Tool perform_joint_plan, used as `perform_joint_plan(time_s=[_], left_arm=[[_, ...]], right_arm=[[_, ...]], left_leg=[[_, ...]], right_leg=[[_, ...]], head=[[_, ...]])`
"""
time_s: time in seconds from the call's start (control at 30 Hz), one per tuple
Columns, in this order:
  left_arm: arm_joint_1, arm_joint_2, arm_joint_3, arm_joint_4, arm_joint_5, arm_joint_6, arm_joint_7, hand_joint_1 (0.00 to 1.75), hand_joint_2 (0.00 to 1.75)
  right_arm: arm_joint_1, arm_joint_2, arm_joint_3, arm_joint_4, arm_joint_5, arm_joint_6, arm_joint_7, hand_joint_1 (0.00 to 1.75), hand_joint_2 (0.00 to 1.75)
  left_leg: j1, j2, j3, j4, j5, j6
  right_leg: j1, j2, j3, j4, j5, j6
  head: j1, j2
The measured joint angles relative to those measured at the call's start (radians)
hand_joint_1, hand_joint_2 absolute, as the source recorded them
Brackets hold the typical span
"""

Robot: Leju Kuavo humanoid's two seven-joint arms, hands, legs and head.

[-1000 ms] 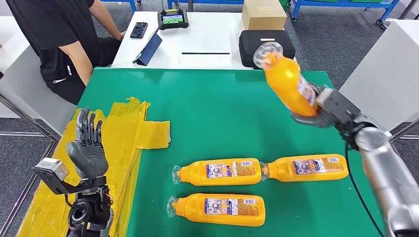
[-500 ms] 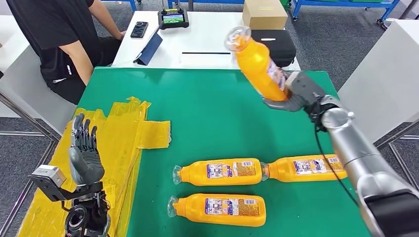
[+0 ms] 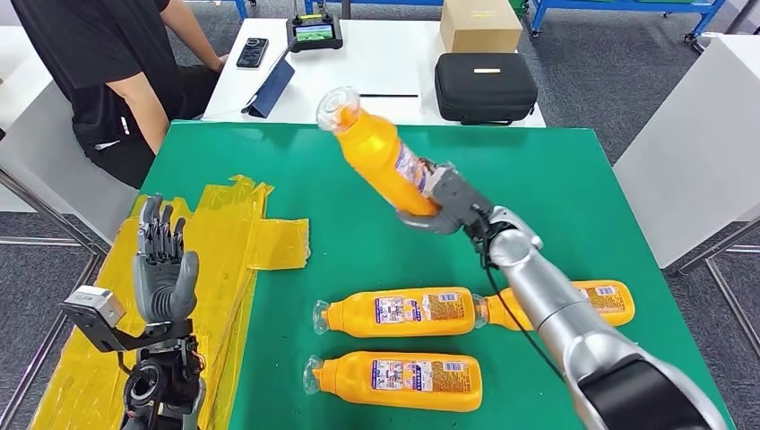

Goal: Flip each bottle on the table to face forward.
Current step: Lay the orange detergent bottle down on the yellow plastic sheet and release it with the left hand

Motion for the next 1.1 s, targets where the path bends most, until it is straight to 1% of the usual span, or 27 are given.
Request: perform_joint_plan(time_s=[0.1,0.27,0.3,0.4,0.43,0.57,0.83,1.0,1.1], left_arm=[[-0.002,0.0,-0.008,0.0,0.006,-0.006,0.011,0.0,1.75],[-0.005,0.0,-0.014,0.0,0.011,-0.009,0.017,0.0,1.75],[-0.006,0.0,-0.018,0.0,0.015,-0.011,0.025,0.0,1.75],[-0.01,0.0,-0.045,-0.003,0.024,-0.012,0.055,0.0,1.75],[-0.011,0.0,-0.052,-0.004,0.025,-0.012,0.061,0.0,1.75],[-0.011,0.0,-0.064,-0.012,0.031,-0.011,0.069,0.0,1.75],[-0.01,-0.001,-0.073,-0.024,0.032,-0.01,0.08,0.0,1.75],[-0.011,-0.009,-0.092,-0.029,0.034,-0.013,0.102,0.0,1.75],[-0.011,-0.013,-0.104,-0.033,0.049,-0.031,0.117,0.0,1.75]], right_arm=[[0.056,0.05,0.002,-0.05,0.025,-0.031,0.033,1.75,1.75],[0.084,0.071,0.002,-0.081,0.034,-0.04,0.047,1.75,1.75],[0.107,0.088,0.003,-0.111,0.045,-0.051,0.062,1.75,1.75],[0.22,0.163,0.014,-0.251,0.099,-0.094,0.123,1.75,1.75],[0.246,0.179,0.019,-0.283,0.109,-0.101,0.133,1.75,1.75],[0.292,0.203,0.028,-0.335,0.122,-0.107,0.143,1.75,1.75],[0.326,0.233,0.041,-0.369,0.147,-0.109,0.164,1.75,1.75],[0.331,0.284,0.058,-0.365,0.193,-0.132,0.198,1.75,1.75],[0.326,0.306,0.059,-0.357,0.217,-0.153,0.215,1.75,1.75]], left_leg=[[0.0,0.002,0.0,0.0,0.0,0.0],[0.0,0.002,0.0,0.0,0.0,0.0],[0.0,0.002,0.0,0.0,0.0,-0.001],[0.0,0.001,0.0,0.0,0.0,-0.001],[0.0,0.002,0.0,0.0,-0.001,-0.001],[0.0,0.002,0.0,0.0,0.0,-0.001],[0.0,0.002,0.0,0.0,0.0,-0.001],[0.0,0.002,0.0,0.0,0.0,-0.002],[0.0,0.002,0.0,0.0,0.0,-0.002]], right_leg=[[0.0,0.001,-0.001,0.0,0.0,0.0],[0.0,0.001,-0.001,0.0,0.0,0.0],[0.0,0.001,-0.001,0.0,0.0,0.0],[0.0,0.001,-0.001,0.0,0.0,0.0],[0.0,0.001,-0.001,0.0,0.0,-0.001],[0.0,0.001,-0.001,0.0,0.0,-0.001],[-0.001,0.001,-0.001,0.0,0.002,-0.003],[0.0,0.001,-0.002,0.0,0.002,-0.003],[0.0,0.001,-0.002,0.0,0.002,-0.003]], head=[[-0.001,0.0],[-0.001,0.0],[0.0,0.0],[0.0,0.0],[0.0,0.0],[0.0,0.0],[0.0,0.0],[0.0,0.0],[0.0,0.0]])
